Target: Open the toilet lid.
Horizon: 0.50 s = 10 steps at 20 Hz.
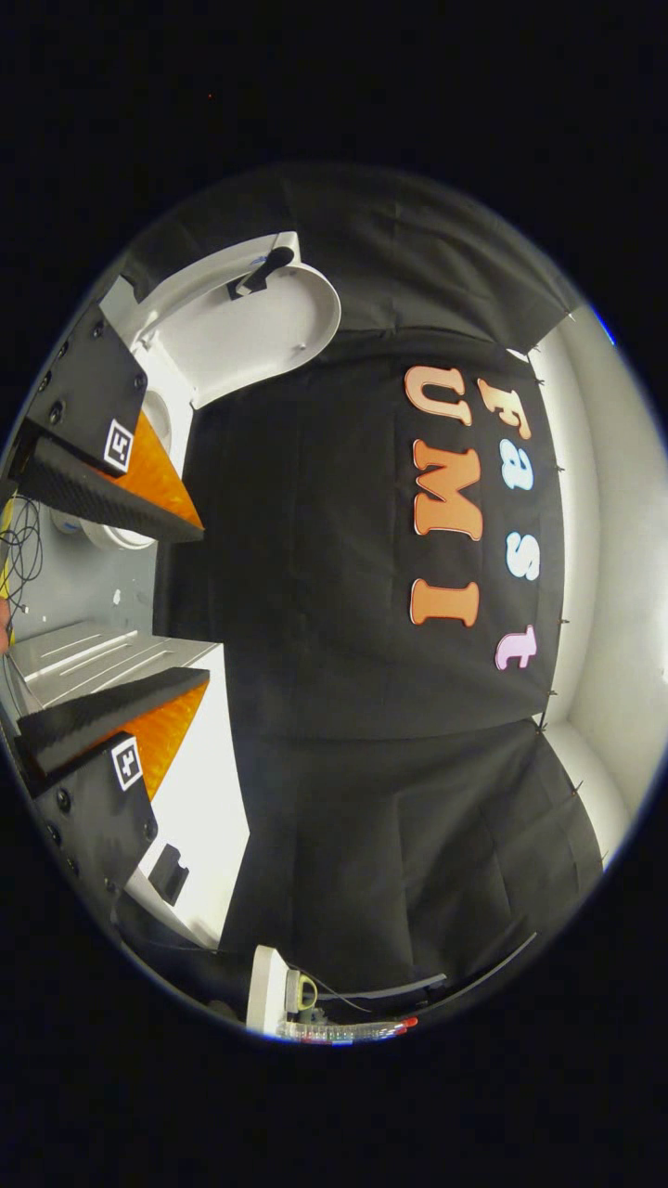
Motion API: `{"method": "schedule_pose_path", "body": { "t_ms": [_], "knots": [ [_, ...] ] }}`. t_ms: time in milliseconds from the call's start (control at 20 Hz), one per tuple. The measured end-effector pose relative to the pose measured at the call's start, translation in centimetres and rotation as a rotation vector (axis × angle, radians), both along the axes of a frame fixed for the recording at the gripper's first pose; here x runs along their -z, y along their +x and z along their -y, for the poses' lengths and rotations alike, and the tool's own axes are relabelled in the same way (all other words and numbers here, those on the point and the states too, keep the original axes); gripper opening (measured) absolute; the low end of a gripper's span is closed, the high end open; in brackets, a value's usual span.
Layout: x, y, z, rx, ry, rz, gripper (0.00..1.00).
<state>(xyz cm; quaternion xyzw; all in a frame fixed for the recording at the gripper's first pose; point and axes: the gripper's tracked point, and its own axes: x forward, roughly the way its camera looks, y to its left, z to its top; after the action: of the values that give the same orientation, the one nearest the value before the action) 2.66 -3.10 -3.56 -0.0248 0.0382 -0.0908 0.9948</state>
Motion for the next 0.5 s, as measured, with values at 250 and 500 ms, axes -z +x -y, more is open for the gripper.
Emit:
{"method": "schedule_pose_path", "body": {
  "t_ms": [250, 500],
  "knots": [
    [-1.36, -0.12, 0.75, 0.026, 0.026, 0.051, 0.88],
    [-0.52, 0.11, 0.85, 0.032, 0.030, 0.031, 0.88]
  ]
}}
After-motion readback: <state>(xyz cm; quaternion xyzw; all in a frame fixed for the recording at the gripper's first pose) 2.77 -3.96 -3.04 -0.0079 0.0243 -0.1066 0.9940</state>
